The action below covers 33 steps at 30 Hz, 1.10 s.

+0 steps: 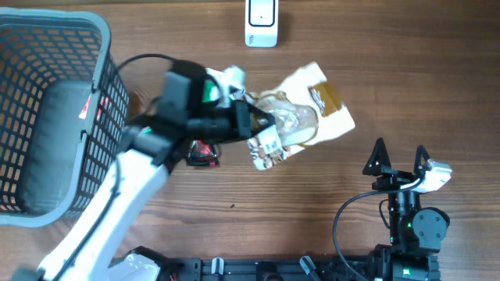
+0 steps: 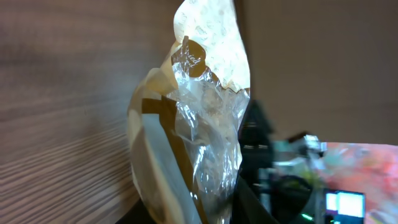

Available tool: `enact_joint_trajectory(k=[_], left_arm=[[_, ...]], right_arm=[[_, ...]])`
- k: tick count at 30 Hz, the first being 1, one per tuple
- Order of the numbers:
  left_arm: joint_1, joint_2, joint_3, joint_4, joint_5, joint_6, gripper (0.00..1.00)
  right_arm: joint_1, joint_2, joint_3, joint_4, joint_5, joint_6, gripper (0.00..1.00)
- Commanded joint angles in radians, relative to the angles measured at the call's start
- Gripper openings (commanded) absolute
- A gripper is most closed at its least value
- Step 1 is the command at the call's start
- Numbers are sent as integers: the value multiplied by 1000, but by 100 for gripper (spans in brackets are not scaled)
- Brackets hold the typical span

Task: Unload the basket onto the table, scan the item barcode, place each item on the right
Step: 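Carry the nut bag right and drop it near the right gripper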

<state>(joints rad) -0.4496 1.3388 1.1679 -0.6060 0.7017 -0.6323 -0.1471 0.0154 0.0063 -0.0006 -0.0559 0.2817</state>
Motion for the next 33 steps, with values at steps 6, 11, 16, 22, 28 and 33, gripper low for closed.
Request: enact_joint_trajectory(k=[6,11,16,22,28,33], left_arm=[[-185,324,15,53,-158,24,24],[-211,478,15,90,-158,22,22],[-211,495,15,73,-170,22,56],[-209,378,18,28,-229,18,100],[-209,12,31,23,-257,16,100],[-121,-201,37,53,-343,75,100]], right_arm=[[2,-8,-1,2,-12,-17,100],[2,-8,-1,2,-12,-17,100],[2,-8,-1,2,-12,-17,100],[2,-8,-1,2,-12,-17,100],[2,-8,-1,2,-12,-17,100],[2,-8,-1,2,-12,-17,100]])
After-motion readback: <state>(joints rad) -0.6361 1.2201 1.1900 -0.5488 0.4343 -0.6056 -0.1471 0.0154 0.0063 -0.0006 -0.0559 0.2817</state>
